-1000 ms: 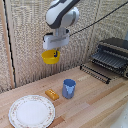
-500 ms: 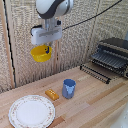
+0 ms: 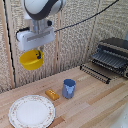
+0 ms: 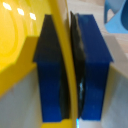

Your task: Notice the yellow vessel located before you. Bring your fastener close to the yellow vessel and smoothly hold it. Transfer the yellow vessel above the white plating and let go of your hold on it, then set the vessel on the plating.

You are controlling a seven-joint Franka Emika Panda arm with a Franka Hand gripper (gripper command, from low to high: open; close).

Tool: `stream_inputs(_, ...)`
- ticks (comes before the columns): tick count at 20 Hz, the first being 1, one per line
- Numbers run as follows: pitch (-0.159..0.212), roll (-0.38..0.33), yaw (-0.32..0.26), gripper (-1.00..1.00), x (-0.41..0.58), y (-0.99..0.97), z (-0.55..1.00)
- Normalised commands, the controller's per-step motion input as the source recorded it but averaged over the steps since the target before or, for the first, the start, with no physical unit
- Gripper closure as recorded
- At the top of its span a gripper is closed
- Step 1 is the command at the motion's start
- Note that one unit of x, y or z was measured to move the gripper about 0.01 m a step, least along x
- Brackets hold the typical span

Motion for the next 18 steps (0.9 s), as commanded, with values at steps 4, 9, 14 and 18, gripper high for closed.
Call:
stream_inputs(4, -0.034, -0.002, 0.0, 1.0, -0.11, 0.19, -0.6)
stream_inputs(9, -0.074, -0.009, 0.02, 1.0, 0.0, 0.01, -0.57)
stream_inputs(14, -0.034, -0.028, 0.024, 1.0, 0.0, 0.03, -0.54)
stream_inputs(18, 0.0, -0.066, 0.022, 1.0, -0.02, 0.09, -0.58)
